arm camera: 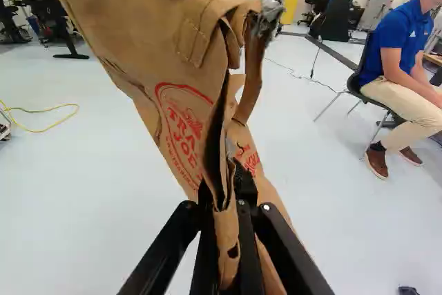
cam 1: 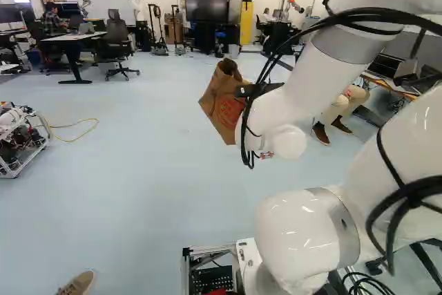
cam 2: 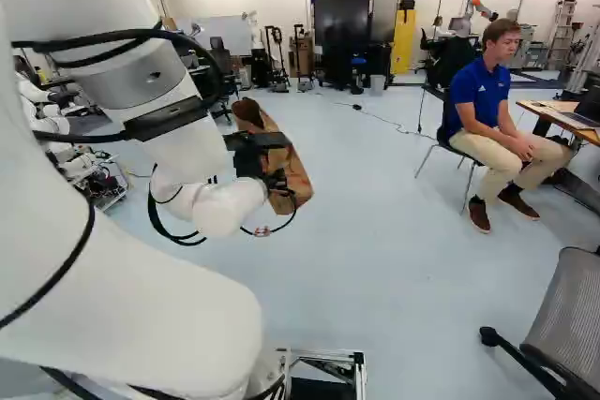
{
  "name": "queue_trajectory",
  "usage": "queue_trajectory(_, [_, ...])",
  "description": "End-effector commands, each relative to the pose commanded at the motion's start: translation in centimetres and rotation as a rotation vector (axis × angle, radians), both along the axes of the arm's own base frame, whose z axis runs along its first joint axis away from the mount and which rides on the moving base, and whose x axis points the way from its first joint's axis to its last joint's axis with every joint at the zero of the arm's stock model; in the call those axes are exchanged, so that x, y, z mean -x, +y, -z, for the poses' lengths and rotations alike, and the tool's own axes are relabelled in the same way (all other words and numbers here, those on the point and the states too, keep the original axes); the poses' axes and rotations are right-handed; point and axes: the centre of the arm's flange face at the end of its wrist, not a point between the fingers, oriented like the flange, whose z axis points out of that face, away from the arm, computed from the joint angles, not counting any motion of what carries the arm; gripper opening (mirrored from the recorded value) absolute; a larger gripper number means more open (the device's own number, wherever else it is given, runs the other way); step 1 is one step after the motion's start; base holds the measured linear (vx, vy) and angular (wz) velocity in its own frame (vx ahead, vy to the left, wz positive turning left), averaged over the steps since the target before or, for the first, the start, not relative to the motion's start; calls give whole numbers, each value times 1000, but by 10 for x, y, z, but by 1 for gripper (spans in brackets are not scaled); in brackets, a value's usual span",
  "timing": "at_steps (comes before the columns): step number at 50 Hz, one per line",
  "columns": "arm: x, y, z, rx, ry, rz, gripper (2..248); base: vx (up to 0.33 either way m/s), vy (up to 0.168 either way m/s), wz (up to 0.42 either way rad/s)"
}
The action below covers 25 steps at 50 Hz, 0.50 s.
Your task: Pick up the grocery bag from the ground
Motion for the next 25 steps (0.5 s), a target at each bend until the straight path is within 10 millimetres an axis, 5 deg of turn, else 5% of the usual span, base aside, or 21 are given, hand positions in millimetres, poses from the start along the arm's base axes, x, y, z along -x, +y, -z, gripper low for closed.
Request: queue_trajectory(25, [11,0,1,-20,-27,1,24,0,0,0])
